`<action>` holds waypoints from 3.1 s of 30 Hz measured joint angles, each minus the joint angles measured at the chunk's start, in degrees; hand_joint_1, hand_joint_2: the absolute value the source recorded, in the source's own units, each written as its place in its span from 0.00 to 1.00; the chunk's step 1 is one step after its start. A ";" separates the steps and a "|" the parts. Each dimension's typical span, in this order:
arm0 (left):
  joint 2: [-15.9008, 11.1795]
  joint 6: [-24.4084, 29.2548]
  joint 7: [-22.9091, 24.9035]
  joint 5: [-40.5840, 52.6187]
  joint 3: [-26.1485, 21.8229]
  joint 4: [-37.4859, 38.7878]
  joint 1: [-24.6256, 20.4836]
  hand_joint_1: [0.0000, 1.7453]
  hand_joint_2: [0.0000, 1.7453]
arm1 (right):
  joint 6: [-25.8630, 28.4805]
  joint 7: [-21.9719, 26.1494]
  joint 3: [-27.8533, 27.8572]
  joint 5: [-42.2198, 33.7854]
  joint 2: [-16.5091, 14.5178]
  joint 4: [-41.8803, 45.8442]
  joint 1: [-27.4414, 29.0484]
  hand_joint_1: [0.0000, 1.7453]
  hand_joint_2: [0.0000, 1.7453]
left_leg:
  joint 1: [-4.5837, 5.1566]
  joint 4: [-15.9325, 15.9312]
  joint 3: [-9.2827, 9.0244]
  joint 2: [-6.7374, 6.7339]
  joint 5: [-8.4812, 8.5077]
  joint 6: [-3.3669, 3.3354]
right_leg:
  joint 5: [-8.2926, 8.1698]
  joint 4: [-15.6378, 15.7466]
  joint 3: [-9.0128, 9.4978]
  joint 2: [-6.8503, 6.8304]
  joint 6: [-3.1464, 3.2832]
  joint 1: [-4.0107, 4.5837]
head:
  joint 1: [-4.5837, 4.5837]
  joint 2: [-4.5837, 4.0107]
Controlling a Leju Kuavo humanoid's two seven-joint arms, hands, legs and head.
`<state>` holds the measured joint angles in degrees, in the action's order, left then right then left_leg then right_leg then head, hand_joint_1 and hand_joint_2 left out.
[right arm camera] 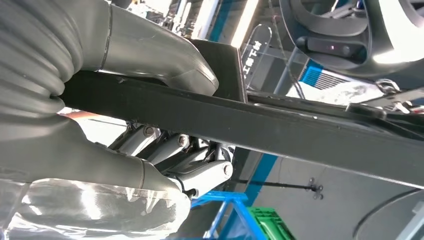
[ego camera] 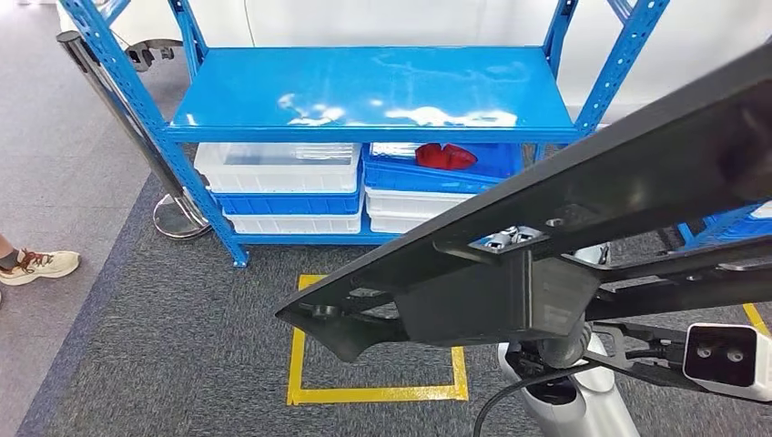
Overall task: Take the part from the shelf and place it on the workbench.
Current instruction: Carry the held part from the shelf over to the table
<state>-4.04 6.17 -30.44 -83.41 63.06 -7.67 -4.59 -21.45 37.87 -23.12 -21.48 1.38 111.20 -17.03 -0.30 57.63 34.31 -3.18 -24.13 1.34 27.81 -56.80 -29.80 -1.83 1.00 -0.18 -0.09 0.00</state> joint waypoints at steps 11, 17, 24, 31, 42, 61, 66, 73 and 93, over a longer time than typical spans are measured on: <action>-0.62 1.54 1.66 -0.08 -0.51 0.15 0.24 0.00 0.00 | -1.60 0.32 0.07 1.34 0.00 0.40 0.75 1.00 1.00 | -0.26 0.48 -3.80 5.77 -2.81 -0.20 | -2.13 -0.63 -2.49 5.42 0.47 0.01 | -0.08 0.00; -0.94 3.67 1.35 -0.08 -2.04 0.22 -0.01 0.00 0.00 | -1.37 1.77 0.23 4.53 0.00 0.90 2.32 1.00 1.00 | -0.79 -2.43 -4.51 3.71 -1.97 -1.39 | -0.20 -4.19 -4.91 4.70 -1.46 0.06 | 0.11 0.00; -0.96 5.31 2.02 -0.08 -3.20 0.22 -0.05 0.00 0.00 | 3.78 2.02 0.08 9.56 1.16 2.41 4.22 1.00 1.00 | -0.66 -1.66 -4.02 -0.44 -2.22 -1.13 | 0.13 -8.71 -6.79 0.56 -2.67 -0.91 | 0.55 0.00; -1.23 4.67 8.12 -0.08 -3.02 0.22 -0.34 0.00 0.00 | 5.63 2.05 0.07 8.58 3.65 5.33 5.59 1.00 1.00 | -0.50 0.21 -3.72 -1.47 -4.09 1.07 | -2.34 -1.14 -3.70 0.53 0.10 -0.41 | 0.40 0.00; -1.39 5.28 10.64 -0.06 -1.51 0.26 0.14 0.00 0.00 | 4.79 2.03 0.08 7.79 4.73 6.39 7.73 1.00 1.00 | -0.42 2.30 -2.83 5.78 -3.80 -0.53 | -3.03 -1.33 -4.13 6.94 0.81 0.24 | 0.25 0.00; -0.47 6.77 12.55 -0.06 -0.33 0.28 -0.67 0.00 0.00 | 5.32 0.27 -0.55 2.48 6.31 4.41 3.14 1.00 1.00 | -0.04 -1.10 -4.27 -2.77 -3.24 0.33 | -2.84 -1.20 -4.51 -0.36 -0.42 -0.19 | 0.55 0.00; -0.55 7.61 12.70 -0.06 -0.07 0.28 -0.53 0.00 0.00 | 4.74 1.20 -0.56 2.28 6.66 4.16 3.33 1.00 1.00 | -0.48 11.38 0.89 2.11 -10.66 1.27 | -3.54 -0.67 -4.70 2.52 0.88 -0.50 | 0.21 -0.01; -1.54 7.36 10.41 -0.08 -0.21 0.31 -0.15 0.00 0.00 | 2.17 2.03 -0.37 2.30 6.85 3.15 3.92 1.00 1.00 | -0.47 0.59 -3.71 6.69 -3.75 -0.07 | -4.02 -1.12 -5.19 7.37 0.38 -0.17 | 0.21 -0.01; -4.01 6.23 8.21 -0.08 -4.51 0.32 -0.36 0.00 0.00 | 4.23 2.05 0.27 6.80 5.26 3.76 5.57 1.00 1.00 | -0.10 -0.60 -4.71 -1.70 -4.43 0.55 | -2.88 -0.75 -4.33 0.40 0.09 -0.20 | 0.40 0.00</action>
<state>-8.04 12.40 -22.23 -83.49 58.54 -7.35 -4.95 -17.22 39.93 -22.86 -14.68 6.64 114.96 -11.46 -0.40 57.03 29.60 -4.89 -28.56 1.90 24.93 -57.56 -34.13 -1.44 1.09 -0.37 0.31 0.00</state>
